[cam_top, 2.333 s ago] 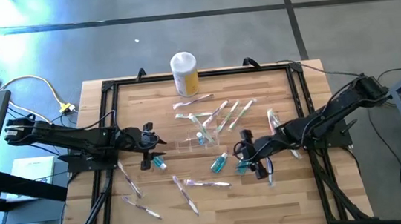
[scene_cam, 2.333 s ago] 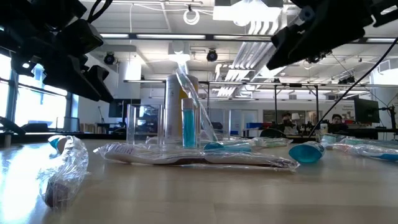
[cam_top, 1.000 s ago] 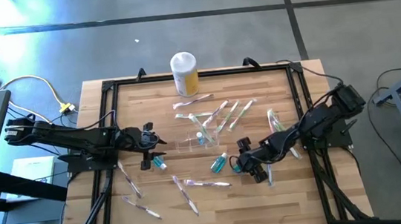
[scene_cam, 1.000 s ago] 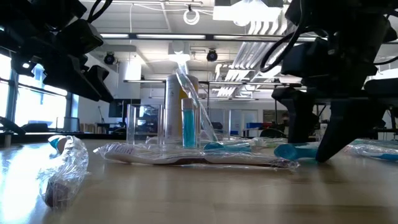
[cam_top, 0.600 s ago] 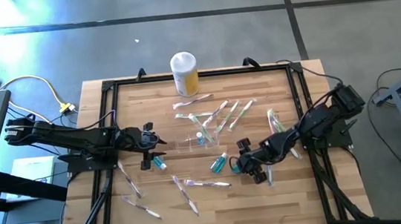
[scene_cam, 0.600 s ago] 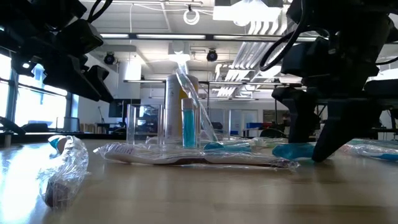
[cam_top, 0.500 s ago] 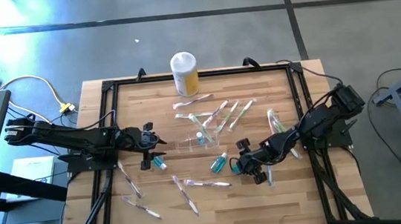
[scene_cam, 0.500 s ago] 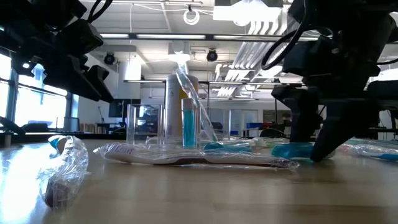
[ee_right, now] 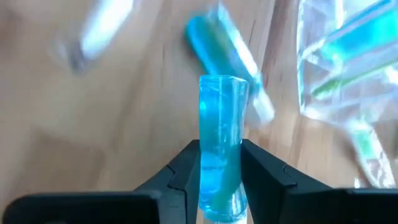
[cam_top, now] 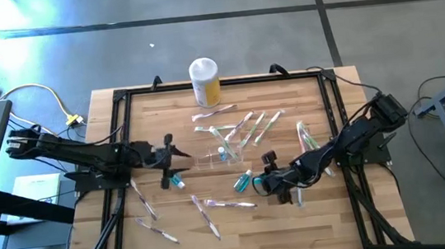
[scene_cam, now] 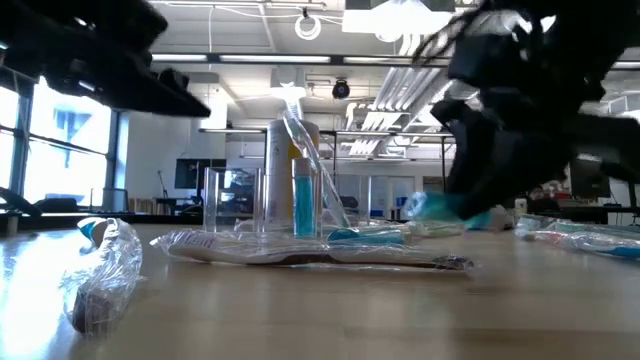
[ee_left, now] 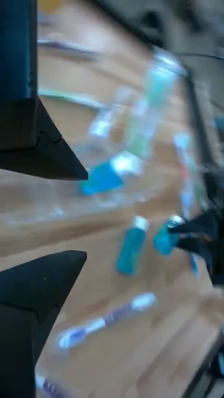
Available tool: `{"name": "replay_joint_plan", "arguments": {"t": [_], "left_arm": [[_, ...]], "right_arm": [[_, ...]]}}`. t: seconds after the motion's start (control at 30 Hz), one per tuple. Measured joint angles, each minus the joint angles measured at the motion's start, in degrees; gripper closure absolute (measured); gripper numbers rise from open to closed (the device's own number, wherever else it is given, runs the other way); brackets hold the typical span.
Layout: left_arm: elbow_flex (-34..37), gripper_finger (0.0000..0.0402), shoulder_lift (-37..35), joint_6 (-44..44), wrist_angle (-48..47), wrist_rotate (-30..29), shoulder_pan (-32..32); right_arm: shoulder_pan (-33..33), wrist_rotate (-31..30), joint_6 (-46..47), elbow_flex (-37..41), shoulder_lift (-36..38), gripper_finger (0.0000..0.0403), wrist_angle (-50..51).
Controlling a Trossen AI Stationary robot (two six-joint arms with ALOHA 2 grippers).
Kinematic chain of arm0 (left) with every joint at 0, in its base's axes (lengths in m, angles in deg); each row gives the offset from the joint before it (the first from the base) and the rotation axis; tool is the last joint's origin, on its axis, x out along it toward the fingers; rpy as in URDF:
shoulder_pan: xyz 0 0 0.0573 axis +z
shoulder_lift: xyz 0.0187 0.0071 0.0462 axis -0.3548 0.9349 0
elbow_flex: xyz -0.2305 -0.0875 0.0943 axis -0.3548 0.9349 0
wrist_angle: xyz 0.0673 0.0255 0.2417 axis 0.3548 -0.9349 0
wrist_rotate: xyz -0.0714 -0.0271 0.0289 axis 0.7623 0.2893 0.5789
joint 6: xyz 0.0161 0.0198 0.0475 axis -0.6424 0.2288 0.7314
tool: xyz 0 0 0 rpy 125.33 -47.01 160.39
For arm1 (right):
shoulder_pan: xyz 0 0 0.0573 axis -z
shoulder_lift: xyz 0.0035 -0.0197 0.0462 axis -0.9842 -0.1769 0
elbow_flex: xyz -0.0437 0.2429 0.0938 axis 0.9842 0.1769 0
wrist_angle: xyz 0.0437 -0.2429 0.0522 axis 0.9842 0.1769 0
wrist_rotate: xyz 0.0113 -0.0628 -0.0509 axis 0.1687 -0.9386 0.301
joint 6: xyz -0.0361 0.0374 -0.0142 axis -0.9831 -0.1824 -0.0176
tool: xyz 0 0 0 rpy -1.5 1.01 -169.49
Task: Pick & Place toothbrushing station
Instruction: Put the mouthwash bottle into the transparent organizer
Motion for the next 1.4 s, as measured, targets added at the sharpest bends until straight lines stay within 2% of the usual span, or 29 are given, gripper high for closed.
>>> {"name": "replay_joint_plan", "arguments": {"t": [0.17, 0.33, 0.47, 0.73, 0.9, 1.13, 1.4], "left_arm": [[0.0, 0.021, 2.2, 14.7, 10.9, -1.2, -6.8], [0.0, 0.021, 6.6, 26.7, 20.7, -9.7, -12.7], [-0.8, 0.021, 12.1, 32.7, 26.8, -15.9, -16.0], [-12.5, 0.021, 27.6, 37.8, 24.3, -31.1, -17.2], [-21.4, 0.021, 37.8, 45.2, 20.1, -36.0, -17.2], [-30.7, 0.021, 43.6, 47.6, 13.0, -37.6, -17.2], [-32.9, 0.021, 43.8, 44.7, 9.7, -37.8, -17.1]], "right_arm": [[-0.5, 0.2, -0.1, -2.1, 1.1, 0.0312, 0.8], [-0.4, 1.1, -1.9, -3.3, 1.5, 0.0312, 0.9], [0.0, 1.8, -1.9, -4.6, 1.5, 0.0312, 0.9], [3.1, 3.6, -1.9, -8.3, 1.5, 0.0312, 0.9], [4.8, 3.5, -1.6, -10.4, 1.5, 0.0312, 0.6], [7.6, 1.3, 5.2, -12.1, 1.5, 0.0312, -1.4], [8.2, 2.0, 4.1, -12.3, 1.5, 0.0328, -4.4]]}}
